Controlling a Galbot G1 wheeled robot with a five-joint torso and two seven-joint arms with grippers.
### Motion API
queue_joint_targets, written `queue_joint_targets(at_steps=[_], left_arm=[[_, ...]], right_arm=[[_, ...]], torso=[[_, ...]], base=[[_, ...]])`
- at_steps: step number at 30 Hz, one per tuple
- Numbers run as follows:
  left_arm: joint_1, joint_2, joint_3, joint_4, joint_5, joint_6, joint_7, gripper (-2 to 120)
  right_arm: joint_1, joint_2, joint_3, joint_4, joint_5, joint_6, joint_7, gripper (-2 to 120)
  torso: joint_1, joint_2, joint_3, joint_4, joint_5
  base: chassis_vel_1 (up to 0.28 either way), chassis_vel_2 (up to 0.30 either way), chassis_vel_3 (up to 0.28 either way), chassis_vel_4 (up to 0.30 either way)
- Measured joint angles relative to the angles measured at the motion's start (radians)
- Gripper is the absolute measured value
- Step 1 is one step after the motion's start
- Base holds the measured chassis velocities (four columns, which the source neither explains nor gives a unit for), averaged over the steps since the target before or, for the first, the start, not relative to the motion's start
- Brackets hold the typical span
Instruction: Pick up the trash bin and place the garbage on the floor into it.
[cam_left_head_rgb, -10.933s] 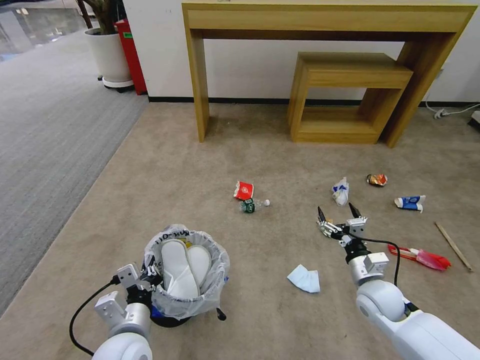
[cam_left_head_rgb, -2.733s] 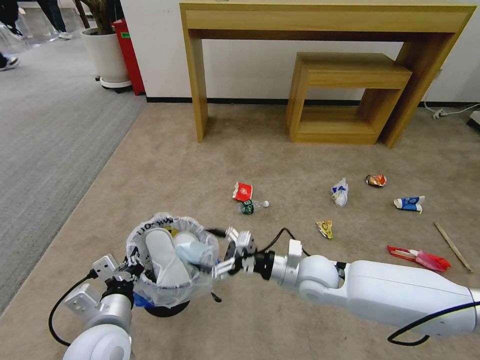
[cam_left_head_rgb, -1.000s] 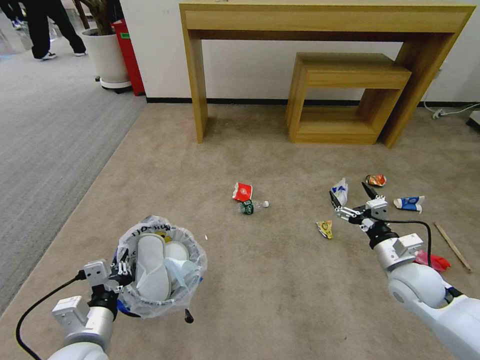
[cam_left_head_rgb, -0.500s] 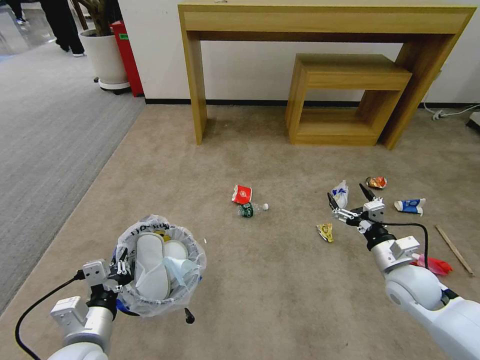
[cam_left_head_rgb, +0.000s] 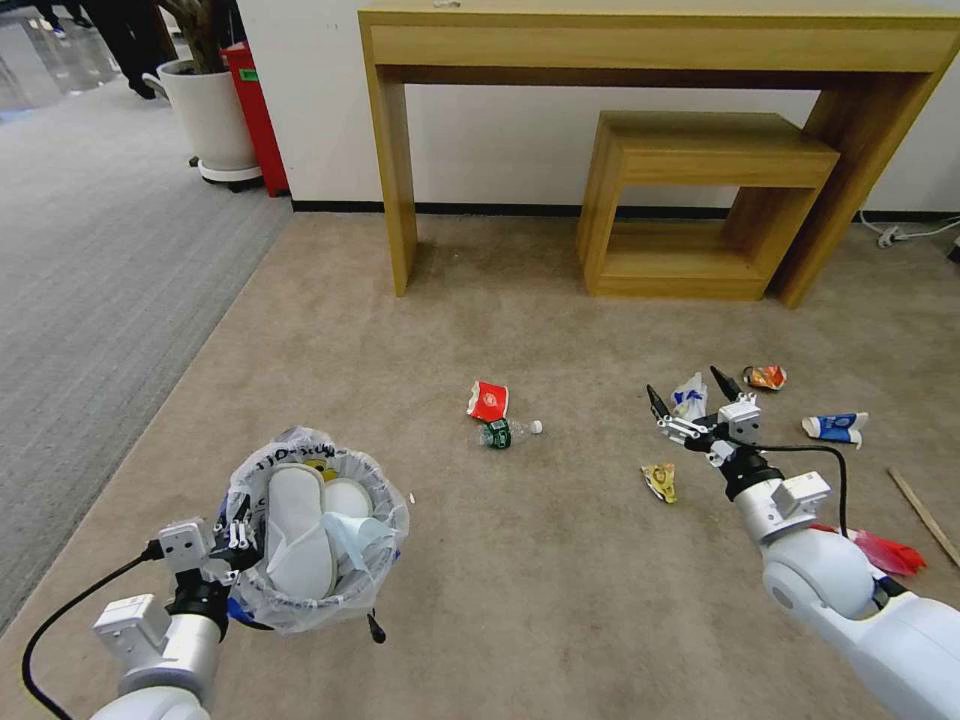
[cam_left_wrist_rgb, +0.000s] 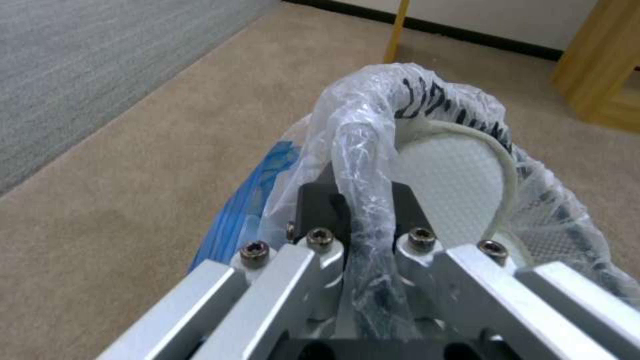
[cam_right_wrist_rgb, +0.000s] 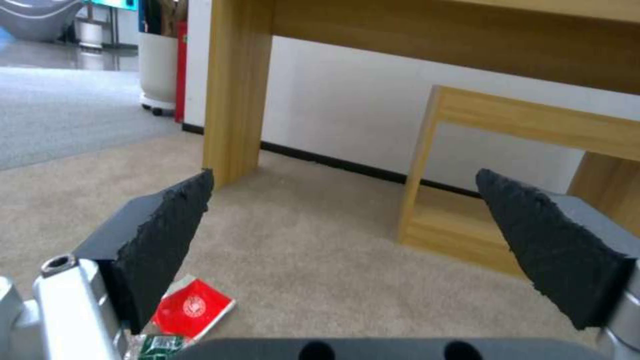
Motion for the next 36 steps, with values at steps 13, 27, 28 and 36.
queue_joint_targets(at_steps=[13,27,28,36], left_arm=[[-0.007,0.007,-0.008,0.009,-0.011,-0.002,0.003,3],[-0.024,0.006,-0.007,0.032,-0.017,-0.004,0.004,3],[-0.027,0.006,-0.007,0.033,-0.017,-0.004,0.004,3],[-0.033,0.007,-0.011,0.037,-0.021,-0.004,0.002,3]], right_arm=[[0.031,0.007,-0.027,-0.015,-0.003,-0.001,0.002,100],[0.072,0.014,-0.067,-0.042,0.0,0.003,-0.001,100],[0.077,0.015,-0.073,-0.045,0.0,0.003,-0.001,100],[0.104,0.02,-0.1,-0.057,0.002,0.005,-0.002,100]], torso=[[0.0,0.0,0.0,0.0,0.0002],[0.0,0.0,0.0,-0.0001,0.0001],[0.0,0.0,0.0,-0.0001,-0.0001],[0.0,0.0,0.0,0.0001,0.0002]], base=[[-0.092,0.09,0.1,-0.098],[-0.119,0.115,0.112,-0.121],[-0.138,0.12,0.111,-0.098],[-0.11,0.121,0.111,-0.119]])
